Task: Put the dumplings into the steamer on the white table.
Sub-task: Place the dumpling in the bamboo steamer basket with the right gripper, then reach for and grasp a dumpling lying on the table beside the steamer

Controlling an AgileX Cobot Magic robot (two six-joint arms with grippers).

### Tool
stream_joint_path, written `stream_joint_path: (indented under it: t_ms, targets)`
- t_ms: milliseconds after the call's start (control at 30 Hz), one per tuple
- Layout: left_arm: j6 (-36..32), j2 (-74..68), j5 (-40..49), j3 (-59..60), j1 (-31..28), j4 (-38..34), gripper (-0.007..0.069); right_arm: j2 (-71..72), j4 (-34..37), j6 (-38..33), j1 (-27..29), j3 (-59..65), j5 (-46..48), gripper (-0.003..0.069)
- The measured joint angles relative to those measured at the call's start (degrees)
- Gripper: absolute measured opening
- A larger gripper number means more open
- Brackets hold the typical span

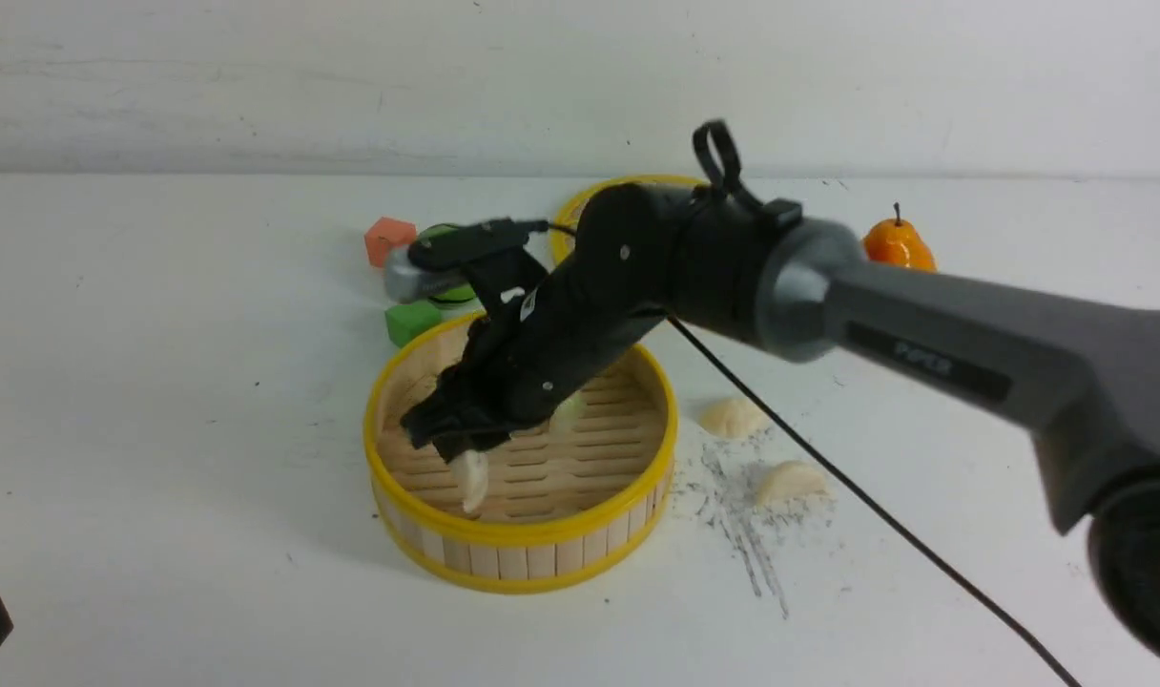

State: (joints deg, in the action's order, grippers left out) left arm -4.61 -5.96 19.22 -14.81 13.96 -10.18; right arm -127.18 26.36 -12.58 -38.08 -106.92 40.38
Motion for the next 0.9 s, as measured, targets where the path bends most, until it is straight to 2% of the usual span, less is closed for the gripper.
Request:
stream_joint_path:
  t_ms: [167,233,400,467,533,633,733,767,900]
  targets:
    - [0.0,0.0,-0.3,0.0,0.0,0.1,-0.0014,-1.6,0.0,6.9,0.1,-0.4,0.5,0.0172]
    - [0.0,0.0,-0.3,0.0,0.0,0.2,-0.0014,-1.6,0.0,7.4,0.1,-0.5,0.8,0.0220]
    - [0.0,0.0,-0.3,0.0,0.0,0.3,-0.0014,0.9,-0.7,7.4,0.4,-0.5,2.6,0.0424]
    - [0.0,0.0,-0.3,0.1,0.0,0.3,-0.0014,4.1,-2.6,7.4,1.2,-0.5,3.8,0.0477]
    - [0.0,0.0,-0.3,0.1,0.0,0.3,-0.0014,7.7,-5.9,6.8,2.3,-0.5,5.5,0.0499]
    - [0.0,0.0,-0.6,0.1,0.0,0.3,-0.0012,13.7,-15.3,2.0,5.8,-0.7,11.5,0.0505]
    - [0.0,0.0,-0.7,0.1,0.0,0.3,-0.0011,16.2,-21.2,-4.1,10.0,-0.9,20.4,0.0493]
    - [0.0,0.0,-0.7,0.1,0.0,0.3,-0.0010,16.3,-22.4,-7.2,12.2,-0.5,25.4,0.0484]
    - [0.0,0.0,-0.6,0.1,0.0,0.4,-0.0006,14.9,-19.1,-16.8,18.3,2.7,29.7,0.0455]
